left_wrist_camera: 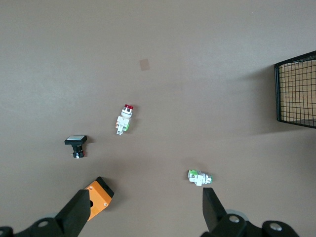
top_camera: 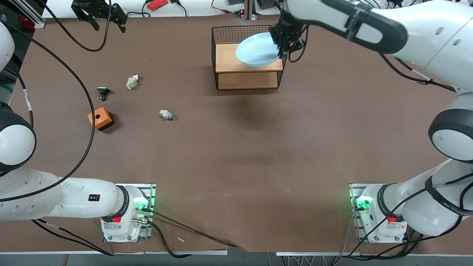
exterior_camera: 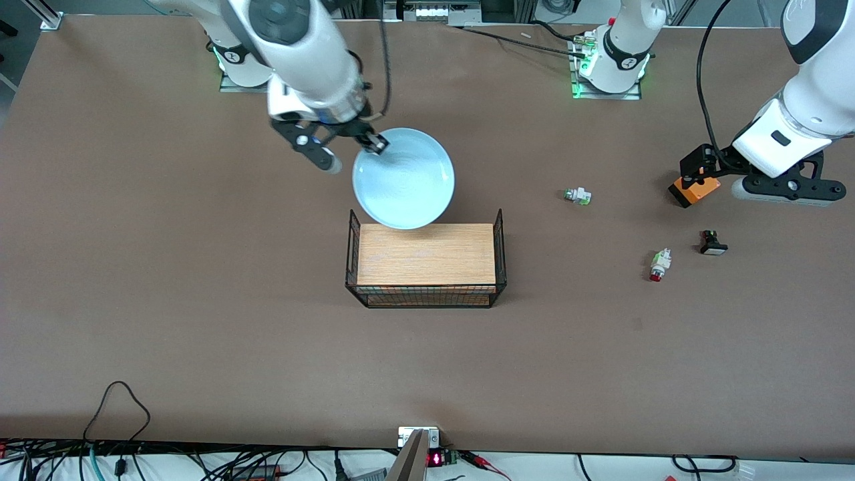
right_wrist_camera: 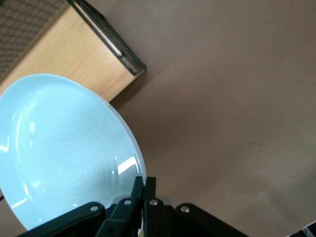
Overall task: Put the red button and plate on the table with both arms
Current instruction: 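Lift the blue plate out of the basket with the right gripper, then carry the plate beside the basket and lower it with the right gripper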
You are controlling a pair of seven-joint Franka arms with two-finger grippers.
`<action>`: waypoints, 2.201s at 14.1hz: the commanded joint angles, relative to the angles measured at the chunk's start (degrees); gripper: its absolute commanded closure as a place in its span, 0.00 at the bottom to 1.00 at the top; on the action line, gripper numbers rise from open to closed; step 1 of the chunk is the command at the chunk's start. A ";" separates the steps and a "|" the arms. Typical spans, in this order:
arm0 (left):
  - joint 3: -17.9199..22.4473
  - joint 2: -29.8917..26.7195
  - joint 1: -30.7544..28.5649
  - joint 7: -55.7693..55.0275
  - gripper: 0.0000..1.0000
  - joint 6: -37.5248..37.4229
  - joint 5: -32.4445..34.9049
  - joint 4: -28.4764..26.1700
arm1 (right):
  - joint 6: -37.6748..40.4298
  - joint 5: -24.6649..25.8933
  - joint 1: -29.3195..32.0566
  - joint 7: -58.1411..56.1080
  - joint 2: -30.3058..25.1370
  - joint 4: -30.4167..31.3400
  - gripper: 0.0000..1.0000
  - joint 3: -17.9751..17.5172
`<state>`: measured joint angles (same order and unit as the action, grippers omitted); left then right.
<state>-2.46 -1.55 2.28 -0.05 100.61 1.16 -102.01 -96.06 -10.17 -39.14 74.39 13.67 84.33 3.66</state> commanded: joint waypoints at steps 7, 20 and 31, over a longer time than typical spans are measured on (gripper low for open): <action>0.70 0.15 0.62 0.41 0.00 -1.12 -0.90 1.02 | 3.15 -1.25 21.10 -32.43 -1.63 0.31 1.00 0.03; 0.79 0.41 0.53 0.40 0.00 -1.90 -1.16 1.20 | -18.78 6.75 40.37 -77.89 -1.01 25.86 1.00 -0.32; 0.88 1.11 -0.08 0.67 0.00 -2.35 -1.25 2.08 | -45.29 2.37 44.07 -89.50 5.33 42.07 0.00 -0.76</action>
<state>-2.11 -1.16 2.20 -0.05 99.68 1.14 -101.79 -142.38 -5.11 3.72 -12.98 20.64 127.09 4.33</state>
